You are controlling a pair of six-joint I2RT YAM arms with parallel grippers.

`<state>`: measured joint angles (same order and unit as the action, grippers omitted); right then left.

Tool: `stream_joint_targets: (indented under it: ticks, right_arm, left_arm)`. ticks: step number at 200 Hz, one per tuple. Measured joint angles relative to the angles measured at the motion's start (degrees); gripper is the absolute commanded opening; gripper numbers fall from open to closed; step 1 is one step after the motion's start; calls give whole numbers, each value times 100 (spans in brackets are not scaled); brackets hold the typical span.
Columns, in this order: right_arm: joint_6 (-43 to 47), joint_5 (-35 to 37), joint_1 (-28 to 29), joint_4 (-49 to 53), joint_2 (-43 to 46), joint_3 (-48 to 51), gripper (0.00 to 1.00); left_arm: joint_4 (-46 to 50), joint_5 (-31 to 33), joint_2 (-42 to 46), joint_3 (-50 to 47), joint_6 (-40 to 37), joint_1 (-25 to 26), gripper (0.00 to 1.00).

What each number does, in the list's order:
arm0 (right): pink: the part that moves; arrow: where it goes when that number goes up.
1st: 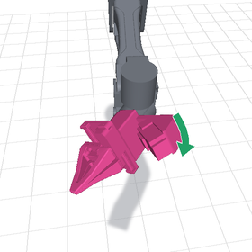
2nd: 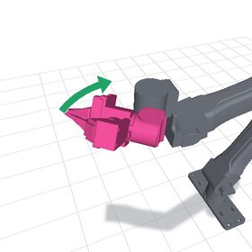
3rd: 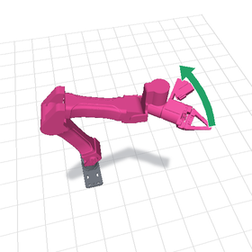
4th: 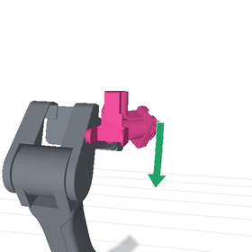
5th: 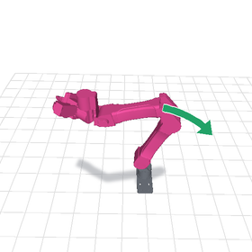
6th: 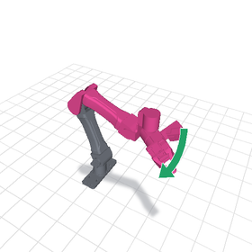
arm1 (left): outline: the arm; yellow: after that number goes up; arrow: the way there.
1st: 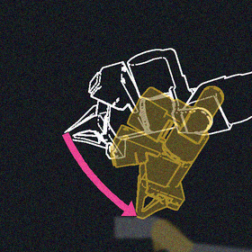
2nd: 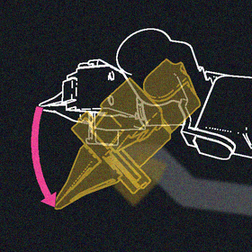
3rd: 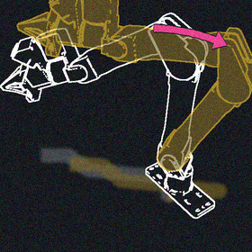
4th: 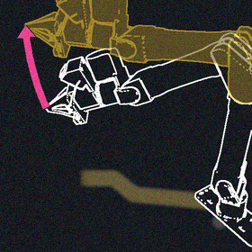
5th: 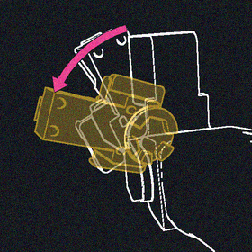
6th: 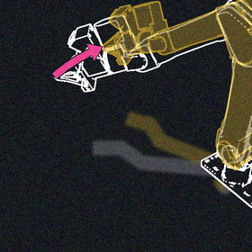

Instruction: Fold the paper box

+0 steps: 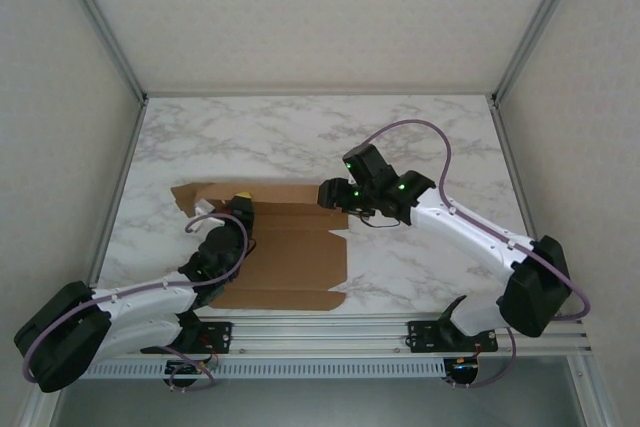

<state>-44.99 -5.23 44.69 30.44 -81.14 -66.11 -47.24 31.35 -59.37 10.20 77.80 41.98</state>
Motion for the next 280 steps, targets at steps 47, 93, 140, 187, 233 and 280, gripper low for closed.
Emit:
stream_joint_targets:
  ticks: [47,93,140,187,233,280]
  right_arm:
    - [-258,-634,-374,-787,-188,79,65]
    - [-442,-999,-411,-1261,-433,79,65]
    - [-457,-999,-409,-1311,-450,216,65]
    - [-678,-1121,-411,-1665,-415,656,64]
    - [-1182,-1543,-409,-2588,-424,828,49]
    - [-1097,-1427,-417,-2605,-402,935,65]
  left_arm:
    - [-2,0,-68,31,0,0,0]
    - [2,15,-74,37,0,-7,0]
    - [63,15,-74,63,0,-7,0]
    - [83,17,-72,66,2,-7,0]
    - [98,46,-72,85,7,-7,0]
    - [157,83,-61,101,7,-11,0]
